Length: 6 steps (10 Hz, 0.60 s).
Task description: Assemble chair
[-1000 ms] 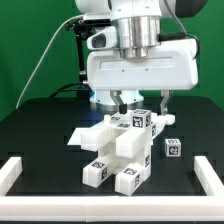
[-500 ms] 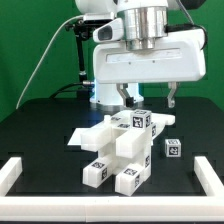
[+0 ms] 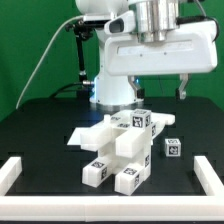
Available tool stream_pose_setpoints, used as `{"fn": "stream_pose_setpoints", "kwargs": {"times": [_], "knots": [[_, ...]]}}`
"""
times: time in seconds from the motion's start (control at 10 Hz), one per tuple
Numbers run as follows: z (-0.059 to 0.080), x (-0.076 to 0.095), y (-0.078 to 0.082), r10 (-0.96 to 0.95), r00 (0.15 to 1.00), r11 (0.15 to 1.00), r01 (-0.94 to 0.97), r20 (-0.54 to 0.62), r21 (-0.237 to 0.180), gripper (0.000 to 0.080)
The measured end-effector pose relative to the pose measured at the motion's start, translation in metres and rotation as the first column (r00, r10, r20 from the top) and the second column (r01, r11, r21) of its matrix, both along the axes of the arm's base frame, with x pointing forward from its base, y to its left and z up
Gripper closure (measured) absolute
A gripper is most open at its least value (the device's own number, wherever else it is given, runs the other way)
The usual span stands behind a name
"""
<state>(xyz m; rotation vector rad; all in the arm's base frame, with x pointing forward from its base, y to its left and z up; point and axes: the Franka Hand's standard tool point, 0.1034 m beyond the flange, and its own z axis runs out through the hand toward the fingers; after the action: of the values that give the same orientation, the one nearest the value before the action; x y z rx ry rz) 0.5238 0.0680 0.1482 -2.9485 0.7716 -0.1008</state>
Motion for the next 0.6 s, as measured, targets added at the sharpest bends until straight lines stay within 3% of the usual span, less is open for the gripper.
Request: {"fn": "stream_pose_setpoints", "kwargs": {"times": [0.4, 0.6], "knots": [[0.000, -0.005, 0.005, -0.021, 1.000, 1.000, 0.021, -0.001, -0.001, 0.0150], [-0.001, -0.044, 0.036, -0.128, 0.991, 0.992, 0.128, -0.032, 0.006, 0.0150]]}}
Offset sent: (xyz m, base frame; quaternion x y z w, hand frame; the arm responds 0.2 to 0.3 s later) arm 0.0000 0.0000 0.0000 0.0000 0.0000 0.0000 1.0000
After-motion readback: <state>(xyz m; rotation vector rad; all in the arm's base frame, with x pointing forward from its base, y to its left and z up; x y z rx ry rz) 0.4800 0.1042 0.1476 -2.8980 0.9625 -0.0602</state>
